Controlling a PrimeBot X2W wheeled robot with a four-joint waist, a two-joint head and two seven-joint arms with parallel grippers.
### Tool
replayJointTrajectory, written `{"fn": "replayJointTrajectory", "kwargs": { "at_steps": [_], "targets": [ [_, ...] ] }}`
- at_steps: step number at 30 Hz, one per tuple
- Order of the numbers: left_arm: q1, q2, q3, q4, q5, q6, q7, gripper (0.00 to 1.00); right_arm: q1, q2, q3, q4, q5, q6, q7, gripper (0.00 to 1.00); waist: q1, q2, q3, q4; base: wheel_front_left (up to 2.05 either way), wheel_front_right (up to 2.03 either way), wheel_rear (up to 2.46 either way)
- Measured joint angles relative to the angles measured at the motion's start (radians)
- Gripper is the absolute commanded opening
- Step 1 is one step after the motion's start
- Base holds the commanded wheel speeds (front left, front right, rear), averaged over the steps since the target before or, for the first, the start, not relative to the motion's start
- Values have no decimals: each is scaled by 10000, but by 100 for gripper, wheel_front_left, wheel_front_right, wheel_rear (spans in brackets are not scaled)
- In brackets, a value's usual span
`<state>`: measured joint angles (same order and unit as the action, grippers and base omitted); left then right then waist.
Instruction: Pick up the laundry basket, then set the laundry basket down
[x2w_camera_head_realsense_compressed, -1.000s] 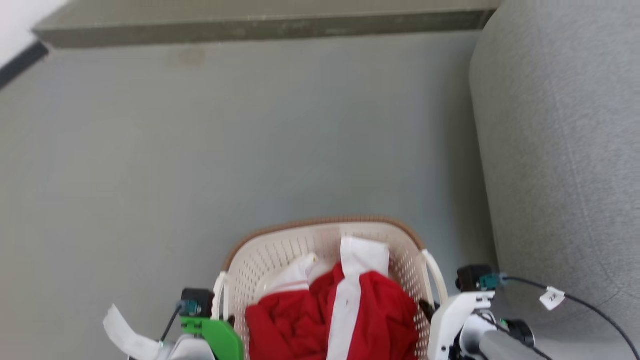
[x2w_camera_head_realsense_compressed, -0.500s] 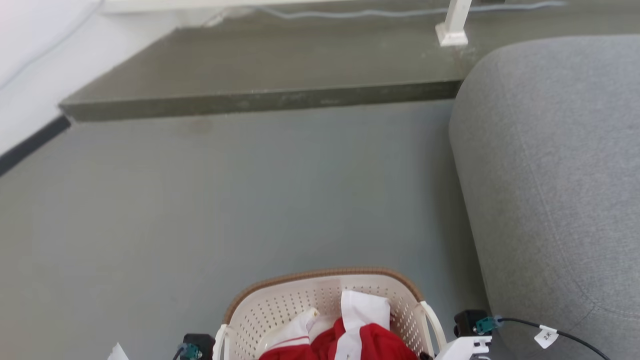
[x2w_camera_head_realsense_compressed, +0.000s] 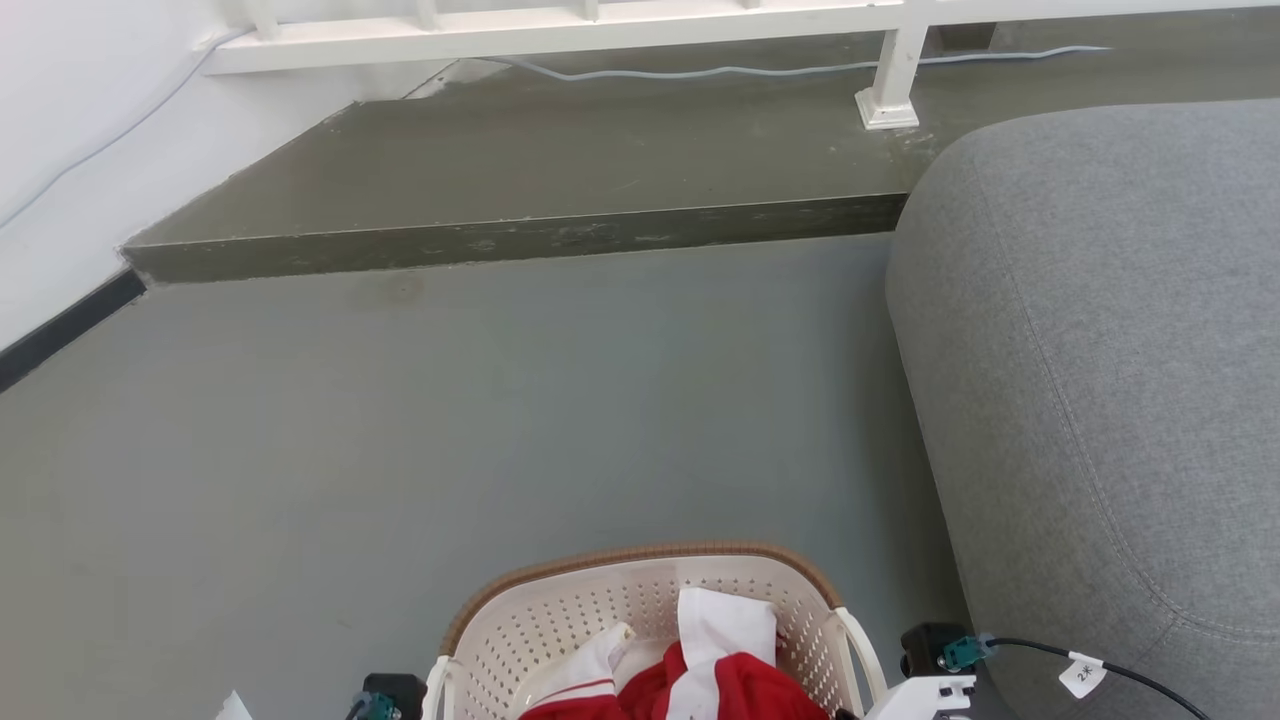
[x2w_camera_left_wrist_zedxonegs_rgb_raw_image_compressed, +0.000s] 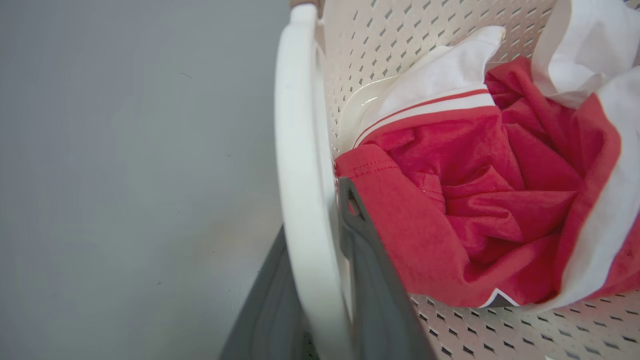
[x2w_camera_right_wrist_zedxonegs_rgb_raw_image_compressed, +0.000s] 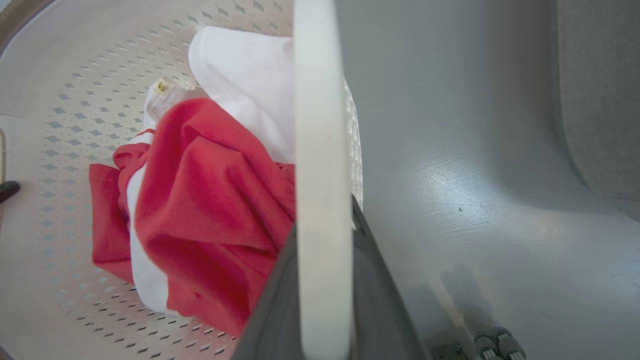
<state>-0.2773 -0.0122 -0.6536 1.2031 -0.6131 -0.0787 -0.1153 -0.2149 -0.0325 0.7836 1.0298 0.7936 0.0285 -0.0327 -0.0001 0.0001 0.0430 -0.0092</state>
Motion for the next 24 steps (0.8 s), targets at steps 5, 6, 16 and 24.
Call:
{"fn": "replayJointTrajectory", "kwargs": {
  "at_steps": [5, 6, 16, 24],
  "targets": [
    [0, 25, -36, -81, -10, 12, 0, 0, -1, -2, 115, -59, 109, -130, 4, 0, 0, 0, 33, -3, 0, 0, 0],
    [0, 31, -46, -88, -25, 13, 0, 0, -3, -6, 136, -69, 142, -140, 23, 0, 0, 0, 40, -4, 0, 0, 0],
    [-1, 69, -163, -142, -77, 119, 2, 0, -14, -23, 391, -151, 445, -313, 31, 0, 0, 0, 130, -2, 0, 0, 0],
    [-2, 81, -213, -161, -155, 176, 2, 0, -39, -35, 571, -167, 614, -395, 31, 0, 1, 0, 187, -15, 0, 0, 0]
  ]
}}
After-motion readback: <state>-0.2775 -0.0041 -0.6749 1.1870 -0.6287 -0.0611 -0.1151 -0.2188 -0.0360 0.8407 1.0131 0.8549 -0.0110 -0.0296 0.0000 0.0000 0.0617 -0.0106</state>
